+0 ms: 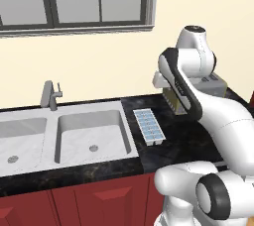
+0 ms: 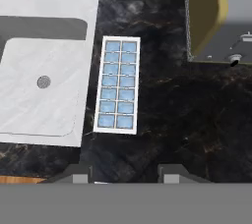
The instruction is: The ice cube tray has been filled with water. Take the tray and place it in the freezer to make ice. Close the freezer door after placing the tray.
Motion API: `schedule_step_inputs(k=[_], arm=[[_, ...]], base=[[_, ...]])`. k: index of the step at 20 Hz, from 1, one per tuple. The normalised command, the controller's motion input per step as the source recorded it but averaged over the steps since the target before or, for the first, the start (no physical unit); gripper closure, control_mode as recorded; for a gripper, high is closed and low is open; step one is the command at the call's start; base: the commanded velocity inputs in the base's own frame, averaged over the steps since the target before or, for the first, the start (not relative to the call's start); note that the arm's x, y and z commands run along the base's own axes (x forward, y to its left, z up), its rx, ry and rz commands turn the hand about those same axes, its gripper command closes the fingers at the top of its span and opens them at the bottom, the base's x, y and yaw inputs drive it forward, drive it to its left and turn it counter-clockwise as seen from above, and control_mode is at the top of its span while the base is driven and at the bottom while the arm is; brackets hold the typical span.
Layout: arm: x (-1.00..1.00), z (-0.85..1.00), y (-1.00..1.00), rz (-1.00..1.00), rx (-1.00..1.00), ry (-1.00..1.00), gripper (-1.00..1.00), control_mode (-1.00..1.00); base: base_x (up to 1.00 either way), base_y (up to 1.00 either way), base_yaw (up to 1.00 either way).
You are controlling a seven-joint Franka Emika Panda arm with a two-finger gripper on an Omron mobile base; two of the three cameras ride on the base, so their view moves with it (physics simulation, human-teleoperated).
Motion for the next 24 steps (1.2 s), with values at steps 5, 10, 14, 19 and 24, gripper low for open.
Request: schedule_step_inputs(k=[5, 10, 14, 19, 24], arm=[[-0.27, -0.33, -0.06, -0.07, 0.0, -0.06, -1.0, -1.0], [-0.51, -0.71, 0.0, -0.1, 0.01, -0.25, -1.0, -1.0], [-0.24, -0.31, -0.01, -0.16, 0.16, -0.28, -1.0, -1.0], [-0.01, -0.1, -0.01, -0.12, 0.18, -0.2, -1.0, -1.0], [0.0, -0.15, 0.0, -0.06, 0.2, -0.02, -1.0, -1.0]], base=[[0.0, 0.0, 0.0], [0.0, 0.0, 0.0], [0.0, 0.0, 0.0], [0.0, 0.0, 0.0], [0.0, 0.0, 0.0]])
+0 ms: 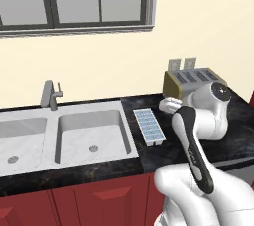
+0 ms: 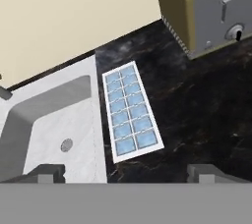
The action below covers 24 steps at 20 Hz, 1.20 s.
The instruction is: The ice cube tray has been filled with water. Take the tray and place it in the freezer to make ice. Close the freezer door after placing the tray.
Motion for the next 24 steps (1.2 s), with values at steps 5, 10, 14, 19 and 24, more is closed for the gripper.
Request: schedule_step_inputs(k=[5, 10, 14, 19, 24], arm=[[0.0, -0.08, -0.13, 0.01, 0.21, 0.22, -1.0, -1.0], [0.08, -0.27, -0.12, 0.05, 0.16, 0.19, -1.0, -1.0], [0.13, -0.33, 0.0, 0.06, 0.04, 0.05, -1.0, -1.0], [0.23, -0.46, 0.0, 0.02, 0.01, 0.0, -1.0, -1.0], [0.25, -0.29, 0.0, 0.03, 0.08, 0.04, -1.0, -1.0]], base=[[0.0, 0.0, 0.0], [0.0, 0.0, 0.0], [0.0, 0.0, 0.0], [0.0, 0.0, 0.0], [0.0, 0.0, 0.0]])
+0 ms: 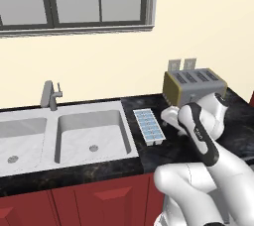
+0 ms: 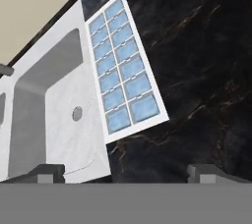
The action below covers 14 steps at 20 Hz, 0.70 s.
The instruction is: The ice cube tray has been filled with water. Take the tray and place it in the freezer to make ice. Close the freezer door after placing the tray.
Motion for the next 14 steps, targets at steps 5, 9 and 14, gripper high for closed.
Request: schedule_step_inputs(k=[5, 9, 14], arm=[[0.09, -0.18, 0.0, 0.06, 0.09, 0.06, -1.0, -1.0], [0.1, -0.11, 0.0, 0.07, 0.08, 0.09, -1.0, -1.0], [0.34, -0.2, 0.0, 0.05, 0.05, 0.03, -1.0, -1.0]], base=[[0.0, 0.0, 0.0], [0.0, 0.0, 0.0], [0.0, 0.0, 0.0]])
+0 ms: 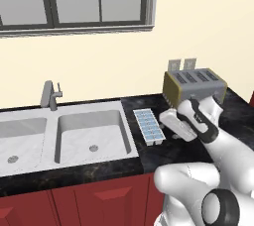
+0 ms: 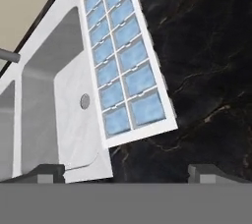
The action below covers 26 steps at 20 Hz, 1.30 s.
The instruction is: The ice cube tray has been filled with water. Take the tray and place it in the freezer to make ice. Close the freezer door after placing the tray.
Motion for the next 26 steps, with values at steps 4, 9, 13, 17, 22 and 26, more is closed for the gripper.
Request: schedule_step_inputs(k=[4, 9, 13, 17, 22, 26], arm=[[0.39, -0.29, 0.0, 0.06, 0.01, 0.02, -1.0, -1.0], [0.25, -0.18, 0.0, 0.09, 0.0, 0.04, -1.0, -1.0], [0.25, -0.16, 0.0, 0.09, 0.0, 0.04, -1.0, -1.0], [0.21, -0.29, 0.0, 0.1, 0.0, 0.0, -1.0, -1.0], [0.09, -0.4, 0.0, 0.08, 0.0, -0.06, -1.0, -1.0], [0.13, -0.29, 0.0, 0.05, 0.0, -0.04, -1.0, -1.0]], base=[[0.0, 0.0, 0.0], [0.0, 0.0, 0.0], [0.0, 0.0, 0.0], [0.0, 0.0, 0.0], [0.0, 0.0, 0.0], [0.0, 0.0, 0.0]])
